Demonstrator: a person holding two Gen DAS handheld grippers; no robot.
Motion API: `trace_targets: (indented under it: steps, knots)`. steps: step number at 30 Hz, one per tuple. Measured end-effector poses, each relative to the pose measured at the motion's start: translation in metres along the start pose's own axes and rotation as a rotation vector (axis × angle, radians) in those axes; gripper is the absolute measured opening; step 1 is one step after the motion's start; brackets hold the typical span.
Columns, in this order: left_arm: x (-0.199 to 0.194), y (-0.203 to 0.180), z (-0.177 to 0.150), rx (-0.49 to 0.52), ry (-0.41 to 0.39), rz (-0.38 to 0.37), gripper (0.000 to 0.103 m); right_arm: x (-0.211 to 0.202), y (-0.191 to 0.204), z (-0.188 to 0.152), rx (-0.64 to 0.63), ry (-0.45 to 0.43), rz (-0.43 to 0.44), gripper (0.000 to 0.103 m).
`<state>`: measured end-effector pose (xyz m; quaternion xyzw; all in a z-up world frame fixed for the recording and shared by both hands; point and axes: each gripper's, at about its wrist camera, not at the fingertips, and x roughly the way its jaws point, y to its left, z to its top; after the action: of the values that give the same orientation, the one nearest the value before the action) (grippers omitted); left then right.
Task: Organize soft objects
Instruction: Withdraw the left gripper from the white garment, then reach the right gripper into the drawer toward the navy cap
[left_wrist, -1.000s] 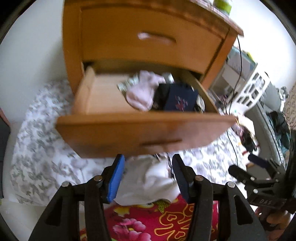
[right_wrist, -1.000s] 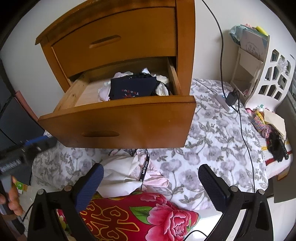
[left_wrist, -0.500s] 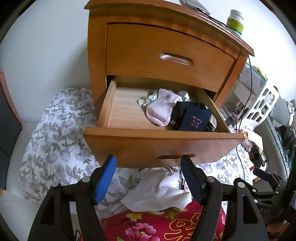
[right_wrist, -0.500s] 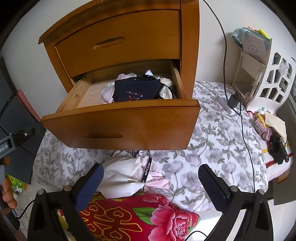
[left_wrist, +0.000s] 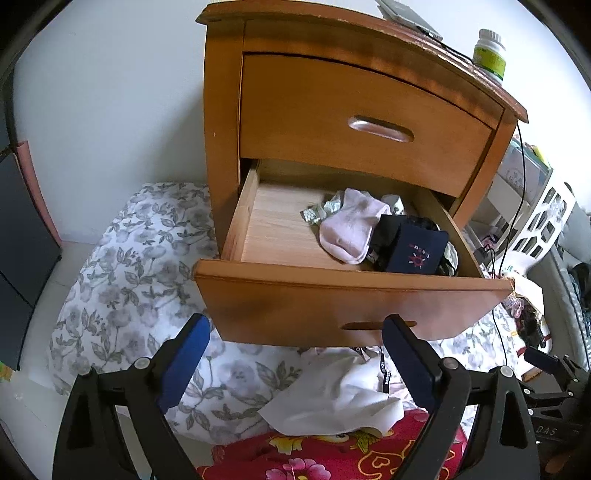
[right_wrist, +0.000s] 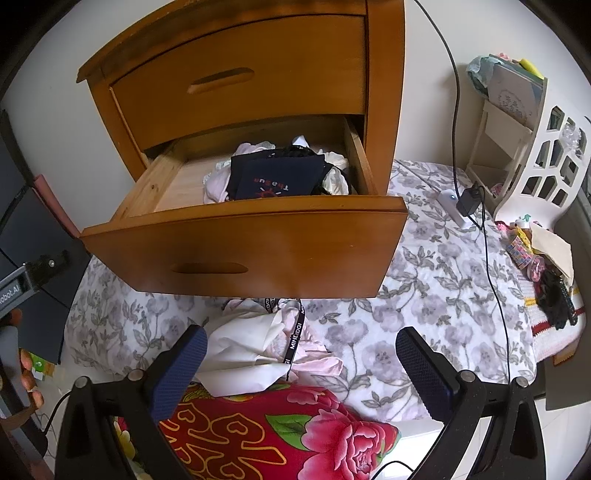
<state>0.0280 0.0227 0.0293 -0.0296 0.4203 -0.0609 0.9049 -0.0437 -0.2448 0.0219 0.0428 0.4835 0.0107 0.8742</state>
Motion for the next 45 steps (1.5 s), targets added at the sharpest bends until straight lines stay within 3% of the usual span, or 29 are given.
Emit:
trace_targets:
  steps: [15,22,28,37,42,45]
  knots:
    - [-0.003,0.008,0.01,-0.008,-0.148,-0.053,0.095,0.009,0.012,0.021,-0.044,-0.031,0.032,0.103]
    - [0.012,0.017,0.019,-0.03,-0.111,-0.102,0.095,0.013,0.016,0.038,-0.056,-0.045,0.032,0.103]
    - [0.013,0.016,0.028,-0.003,-0.149,-0.085,0.095,0.018,0.018,0.057,-0.056,-0.054,0.047,0.103]
    - [0.015,0.022,0.047,-0.005,-0.165,-0.082,0.095,0.006,0.016,0.113,-0.104,-0.128,0.025,0.103]
    - [0.023,0.022,0.048,0.001,-0.117,-0.091,0.095,0.015,0.023,0.144,-0.173,-0.113,0.0,0.103]
    - [0.027,0.023,0.045,-0.001,-0.094,-0.1,0.095,0.032,0.03,0.155,-0.213,-0.058,0.01,0.103]
